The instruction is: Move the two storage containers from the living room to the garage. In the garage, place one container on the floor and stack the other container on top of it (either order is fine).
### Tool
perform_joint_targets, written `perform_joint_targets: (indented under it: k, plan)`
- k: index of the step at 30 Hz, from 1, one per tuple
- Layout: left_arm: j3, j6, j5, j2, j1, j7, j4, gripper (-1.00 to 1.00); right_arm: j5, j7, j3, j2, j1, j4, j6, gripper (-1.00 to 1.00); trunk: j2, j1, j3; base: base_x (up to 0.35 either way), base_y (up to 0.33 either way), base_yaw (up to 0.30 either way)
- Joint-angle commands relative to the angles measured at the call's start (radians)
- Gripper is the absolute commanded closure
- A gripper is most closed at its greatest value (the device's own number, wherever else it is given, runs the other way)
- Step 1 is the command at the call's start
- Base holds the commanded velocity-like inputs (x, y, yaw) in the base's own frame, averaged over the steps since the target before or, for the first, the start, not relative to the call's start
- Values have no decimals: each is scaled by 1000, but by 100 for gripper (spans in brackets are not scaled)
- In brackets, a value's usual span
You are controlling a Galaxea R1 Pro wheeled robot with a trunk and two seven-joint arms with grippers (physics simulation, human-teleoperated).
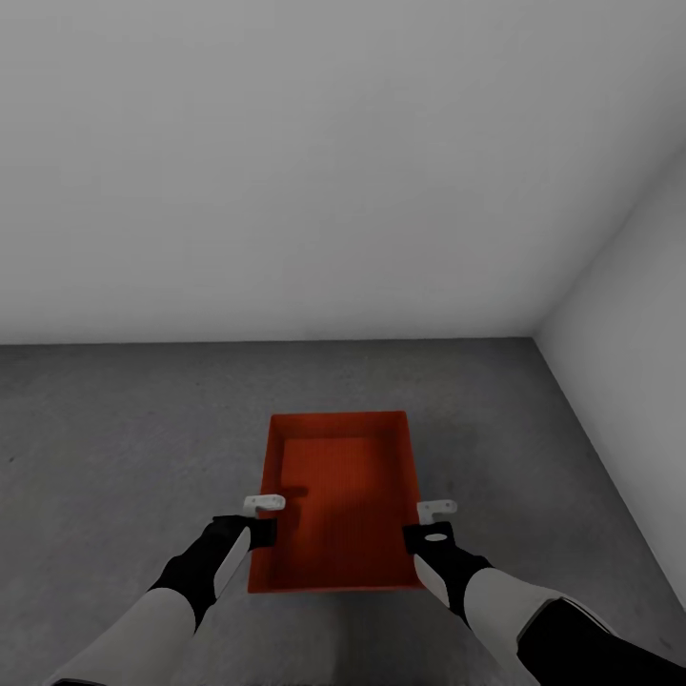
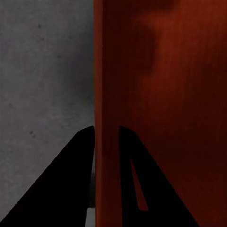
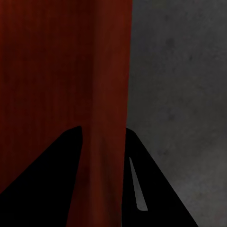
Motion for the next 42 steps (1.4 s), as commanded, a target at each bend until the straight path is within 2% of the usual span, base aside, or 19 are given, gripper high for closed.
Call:
perform_joint_targets:
  k: [1,10,42]
  plan:
    - [-7,-28,-12,2,-1,13,-4,100,-21,-9,8,0,0,29,8,100,-8,4,-4,0,0,0]
    - [-7,-28,-12,2,-1,13,-4,100,-22,-9,8,-1,0,29,8,100,-71,38,-32,0,0,0]
    - [-7,-26,-12,2,-1,15,-4,100,-21,-9,8,-1,0,29,9,100,-71,38,-32,0,0,0]
